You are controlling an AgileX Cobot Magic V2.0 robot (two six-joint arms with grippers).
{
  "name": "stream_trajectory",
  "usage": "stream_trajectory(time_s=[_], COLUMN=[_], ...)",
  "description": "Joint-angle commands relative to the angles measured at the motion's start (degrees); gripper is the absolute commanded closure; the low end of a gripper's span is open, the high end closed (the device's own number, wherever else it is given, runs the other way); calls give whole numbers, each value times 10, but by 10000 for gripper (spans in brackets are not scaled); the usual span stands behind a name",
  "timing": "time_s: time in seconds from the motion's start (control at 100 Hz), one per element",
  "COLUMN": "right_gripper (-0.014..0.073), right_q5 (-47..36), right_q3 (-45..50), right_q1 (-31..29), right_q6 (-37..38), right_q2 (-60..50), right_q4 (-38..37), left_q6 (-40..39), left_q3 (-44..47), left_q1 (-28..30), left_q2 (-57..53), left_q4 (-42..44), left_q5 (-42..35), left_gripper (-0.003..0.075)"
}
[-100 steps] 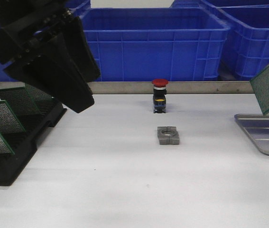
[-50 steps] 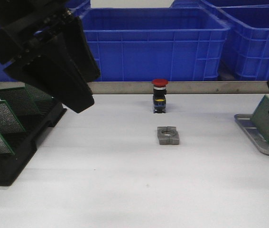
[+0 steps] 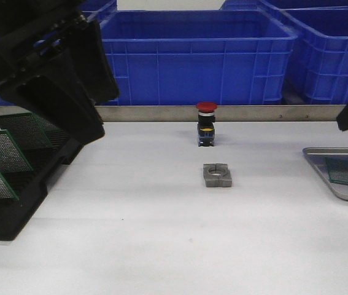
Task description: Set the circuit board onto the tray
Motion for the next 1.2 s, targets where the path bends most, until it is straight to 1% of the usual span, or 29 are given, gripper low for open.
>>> stream_trajectory(time_s=[0.0, 0.13, 0.18, 0.22, 0.34, 0.41, 0.54, 0.61, 0.7, 0.9, 1.08, 1.19], right_gripper=[16, 16, 16, 16, 16, 16, 16, 16, 16, 16, 16, 16], right_q5=[12, 25, 29, 30, 36, 41, 43, 47, 48, 49, 49, 49], right_q3=[-17, -17, -17, -17, -17, -17, -17, -17, -17, -17, -17, -17], right_q1=[-3, -3, -3, -3, -3, -3, -3, -3, -3, -3, -3, -3], right_q6=[-2, -2, -2, -2, -2, -2, -2, -2, -2, -2, -3, -3], right_q2=[-49, -81, -89, -95, -104, -105, -105, -105, -105, -105, -105, -105], right_q4=[12, 12, 12, 12, 12, 12, 12, 12, 19, 23, 23, 23], left_q6=[-55, -156, -189, -205, -208, -208, -208, -208, -204, -155, -154, -154], left_q3=[-36, -51, -51, -51, -51, -51, -51, -51, -51, -51, -51, -51], left_q1=[-2, -2, 4, 12, 53, 78, 119, 130, 132, 135, 139, 139], left_q2=[-19, -19, -17, -14, -1, 7, 11, 11, 13, 43, 82, 102], left_q4=[69, 267, 321, 337, 326, 317, 289, 280, 271, 271, 292, 312], left_q5=[-11, -14, -14, -15, -18, -33, -98, -138, -156, -179, -185, -202], left_gripper=[154, 154, 154, 154, 154, 154, 154, 154, 154, 154, 154, 154])
